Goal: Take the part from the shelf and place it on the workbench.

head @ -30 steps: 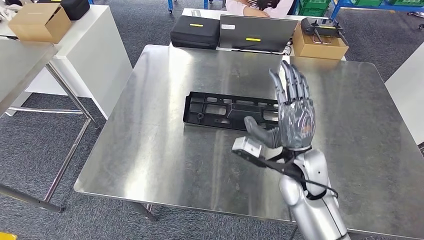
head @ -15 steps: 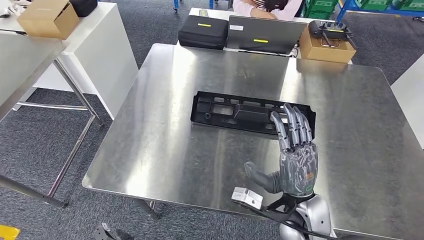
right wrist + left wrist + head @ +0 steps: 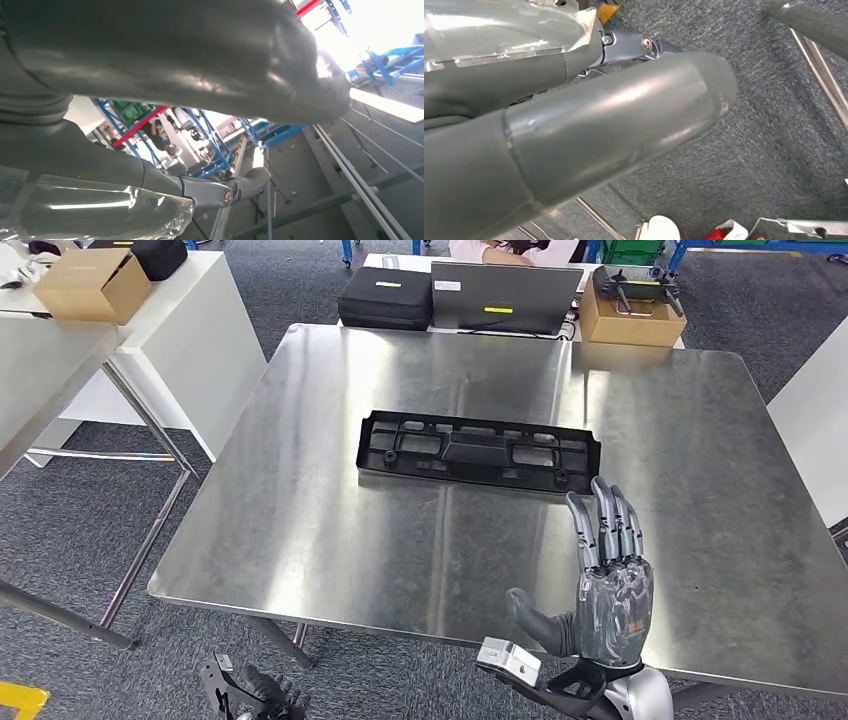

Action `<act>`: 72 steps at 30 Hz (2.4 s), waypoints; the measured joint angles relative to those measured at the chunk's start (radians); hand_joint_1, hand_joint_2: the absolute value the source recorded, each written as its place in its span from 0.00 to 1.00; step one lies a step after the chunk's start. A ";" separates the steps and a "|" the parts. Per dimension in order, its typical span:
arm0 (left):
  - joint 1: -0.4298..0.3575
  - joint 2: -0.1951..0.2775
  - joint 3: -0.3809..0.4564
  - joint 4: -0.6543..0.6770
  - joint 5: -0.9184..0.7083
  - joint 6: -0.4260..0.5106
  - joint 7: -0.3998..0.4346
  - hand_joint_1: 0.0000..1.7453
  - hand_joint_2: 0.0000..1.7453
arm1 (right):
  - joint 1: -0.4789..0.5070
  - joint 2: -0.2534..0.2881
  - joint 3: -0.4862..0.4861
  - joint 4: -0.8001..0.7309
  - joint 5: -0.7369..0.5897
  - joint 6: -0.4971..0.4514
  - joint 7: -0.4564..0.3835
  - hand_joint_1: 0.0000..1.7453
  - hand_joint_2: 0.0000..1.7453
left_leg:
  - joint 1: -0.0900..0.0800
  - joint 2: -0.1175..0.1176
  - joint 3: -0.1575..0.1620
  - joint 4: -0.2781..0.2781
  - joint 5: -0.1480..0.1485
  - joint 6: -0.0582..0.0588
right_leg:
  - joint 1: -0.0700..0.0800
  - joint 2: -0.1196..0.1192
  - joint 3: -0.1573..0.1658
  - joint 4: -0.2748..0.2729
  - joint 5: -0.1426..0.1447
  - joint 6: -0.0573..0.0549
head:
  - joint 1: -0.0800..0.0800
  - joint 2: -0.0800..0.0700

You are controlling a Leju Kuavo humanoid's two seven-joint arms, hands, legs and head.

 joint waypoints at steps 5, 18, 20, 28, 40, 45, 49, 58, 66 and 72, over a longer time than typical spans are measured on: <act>0.002 0.001 -0.048 -0.023 0.017 0.000 0.002 0.00 0.00 | 0.015 0.007 -0.016 -0.022 0.015 0.000 0.011 0.00 0.00 | -0.007 0.000 0.193 -0.257 0.079 0.028 | 0.009 -0.001 -0.020 0.000 0.024 0.014 | 0.001 0.000; -0.008 0.007 -0.130 -0.039 0.078 0.026 0.000 0.00 0.00 | 0.044 0.024 -0.063 -0.041 0.017 -0.031 0.015 0.00 0.00 | -0.011 0.010 0.106 -0.311 0.190 0.054 | 0.002 -0.002 -0.021 0.164 -0.077 0.070 | 0.006 0.000; -0.013 0.010 -0.143 -0.039 0.097 0.032 -0.004 0.00 0.00 | 0.045 0.030 -0.080 -0.039 0.010 -0.044 0.024 0.00 0.00 | -0.014 0.008 0.089 -0.303 0.203 0.043 | 0.003 0.000 0.073 0.026 -0.060 0.070 | 0.006 0.000; -0.020 0.025 -0.198 -0.039 0.186 0.074 -0.026 0.00 0.00 | 0.024 0.111 -0.295 0.096 -0.300 -0.117 -0.090 0.00 0.00 | -0.007 0.004 0.017 -0.135 0.065 0.001 | -0.004 -0.003 0.045 -0.026 -0.010 -0.004 | -0.001 0.000; -0.038 0.045 -0.281 -0.036 0.260 0.112 -0.045 0.00 0.00 | -0.208 0.199 -1.087 0.888 -0.438 -0.119 -0.460 0.00 0.00 | -0.010 0.002 0.216 -0.319 0.108 0.041 | 0.006 -0.009 -0.054 -0.023 0.085 0.052 | 0.000 0.000; -0.043 0.051 -0.296 -0.036 0.279 0.130 -0.048 0.00 0.00 | -0.247 0.182 -1.313 1.199 -0.341 -0.119 -0.286 0.00 0.00 | -0.013 0.006 0.145 -0.328 0.173 0.065 | 0.004 -0.004 -0.134 0.232 -0.091 0.040 | 0.011 0.000; -0.043 0.056 -0.307 -0.037 0.289 0.145 -0.048 0.00 0.00 | -0.247 0.181 -1.364 1.367 -0.215 -0.118 -0.089 0.00 0.00 | -0.016 0.010 0.084 -0.313 0.215 0.054 | 0.002 -0.004 -0.018 0.166 -0.041 0.072 | 0.013 0.000; -0.022 0.065 -0.335 -0.055 0.304 0.167 -0.038 0.00 0.00 | -0.205 0.212 -1.314 1.553 0.013 0.049 0.243 0.00 0.00 | -0.012 0.007 0.021 -0.184 0.117 0.004 | 0.003 -0.008 0.065 -0.028 -0.028 -0.006 | 0.001 0.000; -0.014 0.071 -0.373 -0.063 0.319 0.168 -0.030 0.00 0.00 | -0.175 0.258 -1.179 1.603 0.146 0.322 0.326 0.00 0.00 | -0.010 0.003 0.206 -0.244 0.090 0.014 | 0.011 -0.007 -0.029 -0.017 0.050 0.007 | -0.001 0.000; -0.014 0.069 -0.393 -0.070 0.325 0.171 -0.030 0.00 0.00 | -0.177 0.262 -1.140 1.609 0.148 0.370 0.332 0.00 0.00 | -0.017 0.009 0.211 -0.336 0.125 0.054 | 0.012 -0.004 -0.063 0.014 0.037 0.031 | -0.002 0.000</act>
